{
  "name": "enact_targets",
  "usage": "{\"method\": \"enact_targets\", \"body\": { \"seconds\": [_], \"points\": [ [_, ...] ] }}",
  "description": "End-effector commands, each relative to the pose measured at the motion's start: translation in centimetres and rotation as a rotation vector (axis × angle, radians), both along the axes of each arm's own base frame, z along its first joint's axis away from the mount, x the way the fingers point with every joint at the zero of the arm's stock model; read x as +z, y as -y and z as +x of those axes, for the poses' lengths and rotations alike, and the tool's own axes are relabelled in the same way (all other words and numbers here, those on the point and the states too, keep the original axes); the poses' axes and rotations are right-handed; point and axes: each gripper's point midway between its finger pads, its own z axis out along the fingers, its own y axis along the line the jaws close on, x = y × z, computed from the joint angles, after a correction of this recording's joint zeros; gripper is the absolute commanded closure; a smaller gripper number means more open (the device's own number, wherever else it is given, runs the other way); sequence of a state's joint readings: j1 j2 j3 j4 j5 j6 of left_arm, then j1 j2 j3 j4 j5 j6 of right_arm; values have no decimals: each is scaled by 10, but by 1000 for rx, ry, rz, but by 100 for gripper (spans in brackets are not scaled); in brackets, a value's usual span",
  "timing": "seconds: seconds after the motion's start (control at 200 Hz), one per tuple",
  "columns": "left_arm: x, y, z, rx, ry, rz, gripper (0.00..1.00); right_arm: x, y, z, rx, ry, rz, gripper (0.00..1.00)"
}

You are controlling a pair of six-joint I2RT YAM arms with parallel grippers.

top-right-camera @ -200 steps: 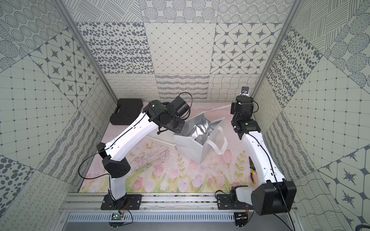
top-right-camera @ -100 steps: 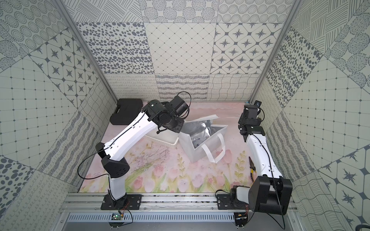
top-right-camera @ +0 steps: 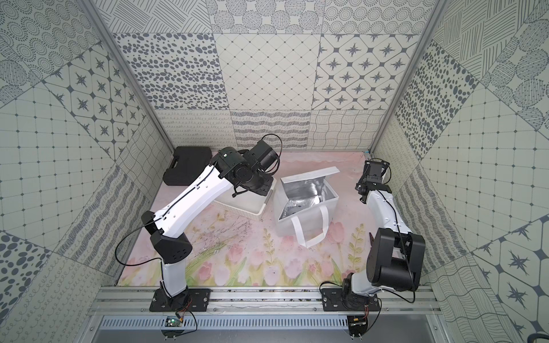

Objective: Place the ice pack in the delivery bag
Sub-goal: Tear off the adhesive seal from the delivery bag.

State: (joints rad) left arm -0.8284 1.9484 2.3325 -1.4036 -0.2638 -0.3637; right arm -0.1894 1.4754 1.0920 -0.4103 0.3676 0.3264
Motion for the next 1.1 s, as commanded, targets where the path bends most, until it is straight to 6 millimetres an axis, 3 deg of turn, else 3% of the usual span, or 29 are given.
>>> {"method": "enact_targets", "body": {
  "seconds": [0.0, 0.06, 0.15, 0.24, 0.345, 0.44, 0.515, 0.565, 0.785, 1.096],
  "points": [
    [35, 14, -4, -92, 64, -120, 68, 38, -7, 8, 27, 115, -12, 100],
    [44, 24, -3, -135, 93, -147, 68, 39, -8, 5, 15, 123, -2, 100],
    [45, 33, -4, -172, 91, -151, 68, 24, 1, 1, -17, 86, -12, 100],
    [42, 50, -20, -271, 57, -173, 63, 16, 4, 3, -23, 65, -4, 100],
    [32, 72, -34, -355, 83, -120, 60, 26, -3, 6, -3, 92, 16, 100],
    [30, 91, -38, -419, 154, -57, 50, 37, -8, 4, 10, 119, 10, 100],
    [31, 100, -28, -429, 238, 0, 47, 46, -14, 1, 26, 144, 23, 100],
    [32, 104, -17, -426, 295, 36, 37, 52, -20, 0, 42, 159, 26, 100],
    [37, 119, 17, -459, 470, 149, 25, 74, -42, -9, 107, 188, 38, 100],
    [37, 128, 60, -461, 542, 128, 37, 105, -75, -21, 205, 222, 11, 100]
  ]
}}
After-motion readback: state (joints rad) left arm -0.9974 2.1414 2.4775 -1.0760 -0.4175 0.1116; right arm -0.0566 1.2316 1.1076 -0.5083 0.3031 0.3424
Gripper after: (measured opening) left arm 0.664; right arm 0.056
